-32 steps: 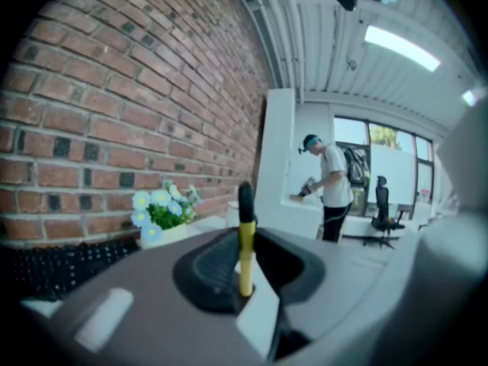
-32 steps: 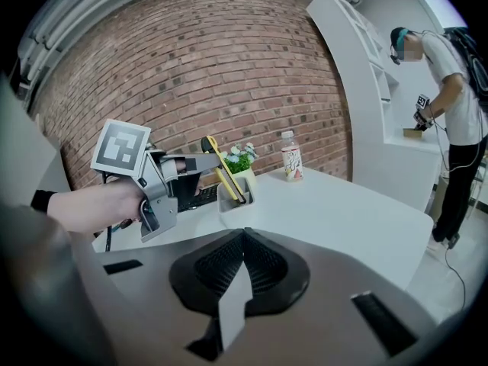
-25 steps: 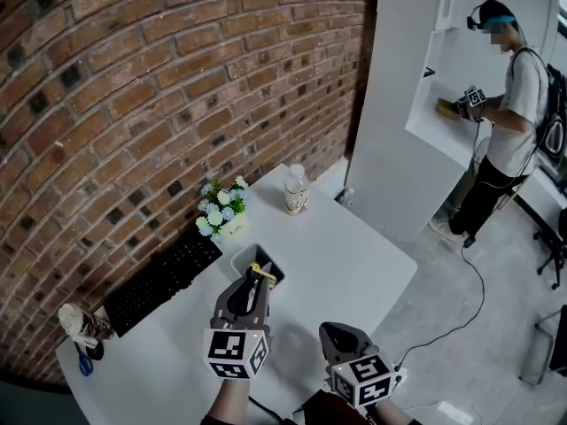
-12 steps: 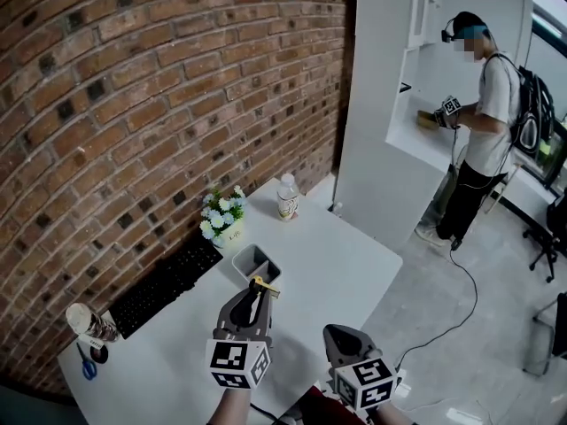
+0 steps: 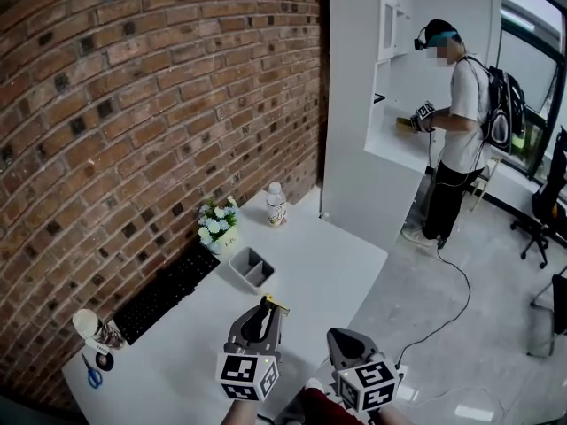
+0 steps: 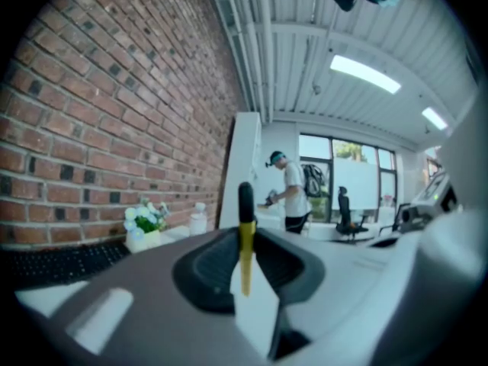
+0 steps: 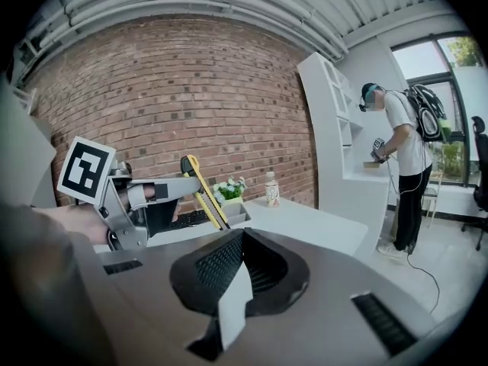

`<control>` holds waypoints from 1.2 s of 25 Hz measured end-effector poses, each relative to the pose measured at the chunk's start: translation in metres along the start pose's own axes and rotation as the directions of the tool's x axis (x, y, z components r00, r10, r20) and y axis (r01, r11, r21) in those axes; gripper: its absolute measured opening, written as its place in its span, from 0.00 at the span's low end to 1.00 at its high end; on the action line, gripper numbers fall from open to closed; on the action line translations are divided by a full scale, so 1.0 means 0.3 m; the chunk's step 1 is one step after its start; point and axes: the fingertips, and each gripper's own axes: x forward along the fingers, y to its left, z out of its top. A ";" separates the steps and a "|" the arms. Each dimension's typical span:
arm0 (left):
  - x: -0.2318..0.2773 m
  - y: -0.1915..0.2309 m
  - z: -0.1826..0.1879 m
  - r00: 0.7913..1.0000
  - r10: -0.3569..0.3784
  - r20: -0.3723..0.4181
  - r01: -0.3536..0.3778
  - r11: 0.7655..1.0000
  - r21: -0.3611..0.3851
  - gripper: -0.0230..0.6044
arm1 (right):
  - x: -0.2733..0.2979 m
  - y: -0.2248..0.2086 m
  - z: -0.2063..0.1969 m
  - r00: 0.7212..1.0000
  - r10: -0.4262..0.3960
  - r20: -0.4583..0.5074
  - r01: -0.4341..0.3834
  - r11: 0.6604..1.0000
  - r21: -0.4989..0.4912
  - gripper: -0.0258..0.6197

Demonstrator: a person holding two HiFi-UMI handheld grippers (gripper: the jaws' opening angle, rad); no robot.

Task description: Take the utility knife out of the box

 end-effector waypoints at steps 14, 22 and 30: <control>-0.116 -0.162 -0.047 0.990 -0.137 -0.028 0.137 0.991 0.002 0.14 | -0.213 0.001 -0.065 0.988 -0.154 0.018 0.153 0.988 0.035 0.05; -0.152 -0.245 -0.089 0.978 -0.205 -0.049 0.204 0.979 -0.014 0.14 | -0.323 -0.039 -0.088 0.969 -0.246 0.022 0.244 0.968 0.061 0.05; -0.167 -0.310 -0.114 0.960 -0.270 -0.070 0.269 0.963 -0.024 0.14 | -0.401 -0.065 -0.114 0.948 -0.319 0.004 0.318 0.945 0.077 0.05</control>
